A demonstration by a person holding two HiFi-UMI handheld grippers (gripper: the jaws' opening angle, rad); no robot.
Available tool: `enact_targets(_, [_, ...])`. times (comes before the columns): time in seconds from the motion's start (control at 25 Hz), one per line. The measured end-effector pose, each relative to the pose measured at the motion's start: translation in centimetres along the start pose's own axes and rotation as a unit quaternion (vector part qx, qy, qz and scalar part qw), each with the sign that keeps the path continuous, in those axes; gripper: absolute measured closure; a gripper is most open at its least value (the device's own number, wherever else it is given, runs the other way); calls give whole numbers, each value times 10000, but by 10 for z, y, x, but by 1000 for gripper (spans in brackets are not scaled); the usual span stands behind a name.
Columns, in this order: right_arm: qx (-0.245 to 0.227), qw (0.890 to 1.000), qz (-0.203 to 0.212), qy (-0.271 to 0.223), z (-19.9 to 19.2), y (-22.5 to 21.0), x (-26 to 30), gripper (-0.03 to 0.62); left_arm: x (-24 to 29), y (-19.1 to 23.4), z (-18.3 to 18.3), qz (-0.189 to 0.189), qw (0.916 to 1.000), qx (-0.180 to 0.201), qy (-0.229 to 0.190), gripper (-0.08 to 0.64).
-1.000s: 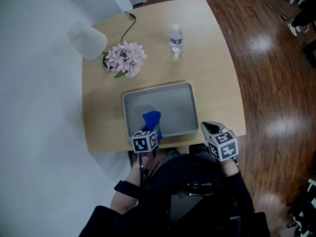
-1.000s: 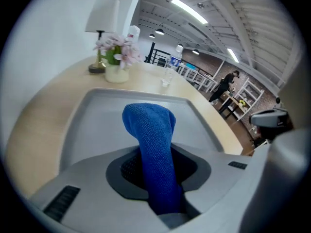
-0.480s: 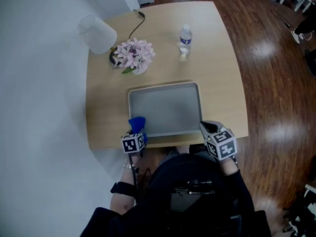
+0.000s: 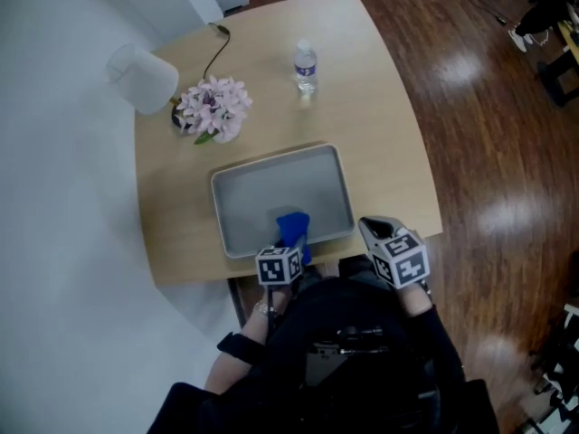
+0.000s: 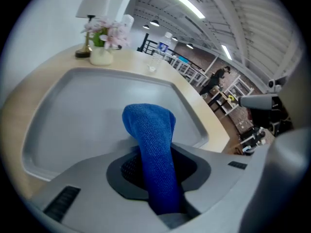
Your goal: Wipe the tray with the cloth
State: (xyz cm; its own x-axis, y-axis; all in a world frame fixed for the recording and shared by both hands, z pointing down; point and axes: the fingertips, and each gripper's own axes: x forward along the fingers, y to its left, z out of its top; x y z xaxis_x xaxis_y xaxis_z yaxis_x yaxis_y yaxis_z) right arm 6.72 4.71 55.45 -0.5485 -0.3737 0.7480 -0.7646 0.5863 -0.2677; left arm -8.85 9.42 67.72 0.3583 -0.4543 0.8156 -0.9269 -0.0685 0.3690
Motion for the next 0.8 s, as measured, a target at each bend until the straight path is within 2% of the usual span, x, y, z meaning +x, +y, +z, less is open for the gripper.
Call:
enact_targets(0.16, [129,9999,-99,24,-8,-11,-5,588,31,-61,6,-544,9942,859,337,442])
enact_targets(0.24, [187,9997,-156,22,-13,-17,-9,588,42,-82,6,-757,9897,1113,488,443])
enact_targets(0.4, [301,9992,-277,16,-20,-29,-16,588,59,-116,8,-1135,9841,1158,725,443])
enact_targets(0.64, [368,9988,-307,-26,-16,-34,-17,588,66,-138,9,-1358,9770,1402,860,443])
enact_targets(0.8, [279,9993,-238,-102,-4,-29,-10,588,47,-126,38,-1331,9802,1381,490,443])
